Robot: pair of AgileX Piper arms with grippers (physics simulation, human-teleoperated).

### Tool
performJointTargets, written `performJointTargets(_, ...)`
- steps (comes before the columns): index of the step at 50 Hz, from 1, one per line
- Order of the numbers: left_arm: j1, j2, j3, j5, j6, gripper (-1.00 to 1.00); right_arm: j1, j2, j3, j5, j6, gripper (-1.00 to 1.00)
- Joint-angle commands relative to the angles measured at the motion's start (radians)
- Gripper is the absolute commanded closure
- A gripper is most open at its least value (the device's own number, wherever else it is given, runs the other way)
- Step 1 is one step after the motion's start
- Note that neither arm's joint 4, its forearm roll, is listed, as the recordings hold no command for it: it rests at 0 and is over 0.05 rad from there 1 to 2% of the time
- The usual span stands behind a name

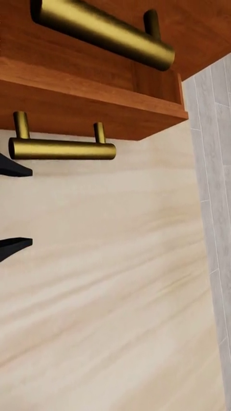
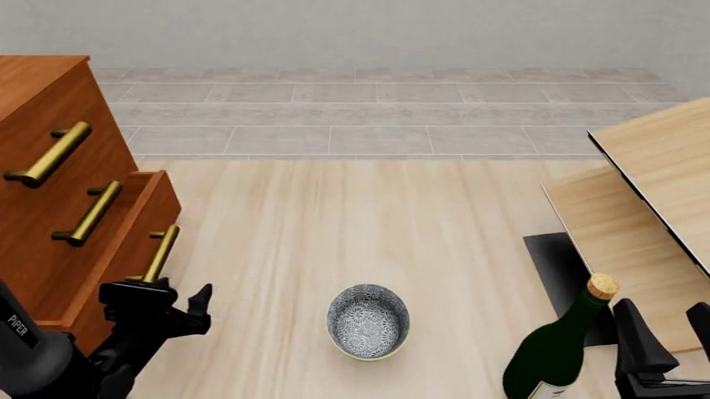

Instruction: Close the bottom drawer of the cabinet.

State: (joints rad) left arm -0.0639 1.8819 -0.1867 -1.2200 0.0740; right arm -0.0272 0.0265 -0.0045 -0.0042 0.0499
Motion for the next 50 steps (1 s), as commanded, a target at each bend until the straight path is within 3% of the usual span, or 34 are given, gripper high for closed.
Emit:
performJointTargets(1, 0.042, 0.026, -0.015, 0.002, 0.027, -1.00, 0.000, 0.000, 0.001, 0.000, 0.002, -1.00)
performJointTargets(50, 0.130, 0.046, -0.045, 0.001, 0.101, -1.00, -0.011, -0.006, 0.001, 0.001, 0.015, -1.00)
